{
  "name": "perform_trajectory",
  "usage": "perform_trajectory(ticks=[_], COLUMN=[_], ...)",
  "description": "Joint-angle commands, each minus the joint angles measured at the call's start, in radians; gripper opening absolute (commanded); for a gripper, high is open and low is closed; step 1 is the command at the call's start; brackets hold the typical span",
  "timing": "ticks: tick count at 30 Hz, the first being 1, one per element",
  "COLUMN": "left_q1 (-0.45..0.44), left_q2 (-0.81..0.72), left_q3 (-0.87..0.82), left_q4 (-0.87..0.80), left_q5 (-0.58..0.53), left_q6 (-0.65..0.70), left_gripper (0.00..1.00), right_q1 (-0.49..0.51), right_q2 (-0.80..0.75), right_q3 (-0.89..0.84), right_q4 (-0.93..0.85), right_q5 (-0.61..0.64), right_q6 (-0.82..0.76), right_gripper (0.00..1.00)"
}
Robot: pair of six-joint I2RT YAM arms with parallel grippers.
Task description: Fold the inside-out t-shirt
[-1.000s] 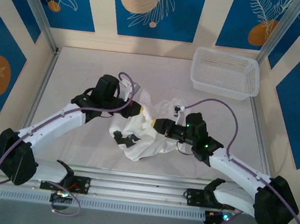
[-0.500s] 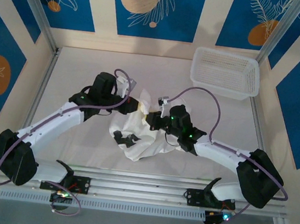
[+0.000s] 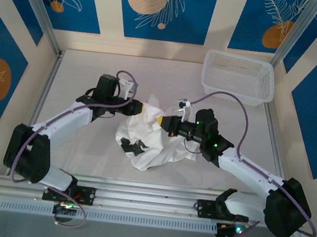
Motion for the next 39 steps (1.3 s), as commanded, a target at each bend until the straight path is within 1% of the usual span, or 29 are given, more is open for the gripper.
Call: perform_trajectory(ticks=[1, 3, 5, 7, 9, 11, 12, 14, 16, 19, 20, 22, 25, 28, 30, 32, 34, 35, 37, 39], left_q1=[-0.005, -0.035, -0.090, -0.179, -0.264, -0.310, -0.322, -0.334, -0.344, -0.348, -0.348, -0.350, -0.352, -0.351, -0.352, -0.353, -0.357, -0.362, -0.373, -0.377], left_q2=[-0.136, -0.228, -0.320, -0.395, -0.416, -0.386, -0.358, -0.285, -0.215, -0.128, -0.102, -0.049, -0.012, 0.015, 0.030, 0.039, 0.044, 0.042, 0.036, 0.030], left_q3=[-0.083, -0.159, -0.237, -0.309, -0.342, -0.340, -0.335, -0.311, -0.273, -0.229, -0.209, -0.157, -0.151, -0.142, -0.123, -0.111, -0.123, -0.140, -0.196, -0.229], left_q4=[0.029, 0.043, 0.076, 0.140, 0.192, 0.231, 0.258, 0.287, 0.292, 0.300, 0.290, 0.261, 0.293, 0.294, 0.278, 0.268, 0.290, 0.309, 0.376, 0.400], left_q5=[-0.062, -0.144, -0.239, -0.325, -0.404, -0.447, -0.448, -0.443, -0.456, -0.484, -0.478, -0.417, -0.396, -0.463, -0.485, -0.489, -0.487, -0.485, -0.477, -0.464], left_q6=[0.036, 0.031, 0.012, -0.012, -0.032, -0.057, -0.067, -0.069, -0.047, -0.003, 0.010, 0.043, 0.040, 0.044, 0.063, 0.101, 0.173, 0.220, 0.307, 0.357], left_gripper=[0.38, 0.40, 0.39, 0.33, 0.31, 0.31, 0.31, 0.36, 0.42, 0.47, 0.49, 0.53, 0.56, 0.56, 0.56, 0.57, 0.60, 0.63, 0.72, 0.77], right_q1=[-0.017, -0.025, -0.033, -0.039, -0.041, -0.040, -0.040, -0.040, -0.038, -0.029, -0.026, -0.019, -0.016, -0.015, -0.014, -0.015, -0.015, -0.014, -0.016, -0.016], right_q2=[0.023, 0.034, 0.043, 0.050, 0.053, 0.056, 0.056, 0.057, 0.055, 0.046, 0.044, 0.042, 0.047, 0.051, 0.052, 0.049, 0.043, 0.041, 0.038, 0.036], right_q3=[-0.009, -0.002, 0.007, 0.018, 0.026, 0.030, 0.031, 0.030, 0.030, 0.029, 0.028, 0.026, 0.029, 0.037, 0.042, 0.050, 0.053, 0.052, 0.052, 0.053], right_q4=[-0.013, -0.020, -0.030, -0.041, -0.045, -0.051, -0.051, -0.052, -0.054, -0.059, -0.059, -0.063, -0.064, -0.065, -0.069, -0.080, -0.089, -0.088, -0.092, -0.096], right_q5=[-0.037, -0.038, -0.043, -0.047, -0.049, -0.048, -0.045, -0.036, -0.039, -0.031, -0.026, -0.015, -0.010, -0.017, -0.013, -0.013, -0.010, -0.007, -0.004, -0.002], right_q6=[0.036, 0.039, 0.040, 0.040, 0.038, 0.039, 0.043, 0.059, 0.069, 0.080, 0.082, 0.090, 0.092, 0.094, 0.093, 0.093, 0.090, 0.090, 0.089, 0.088], right_gripper=[0.00, 0.00, 0.00, 0.00, 0.00, 0.00, 0.00, 0.00, 0.00, 0.00, 0.00, 0.00, 0.00, 0.00, 0.00, 0.00, 0.00, 0.00, 0.00, 0.00])
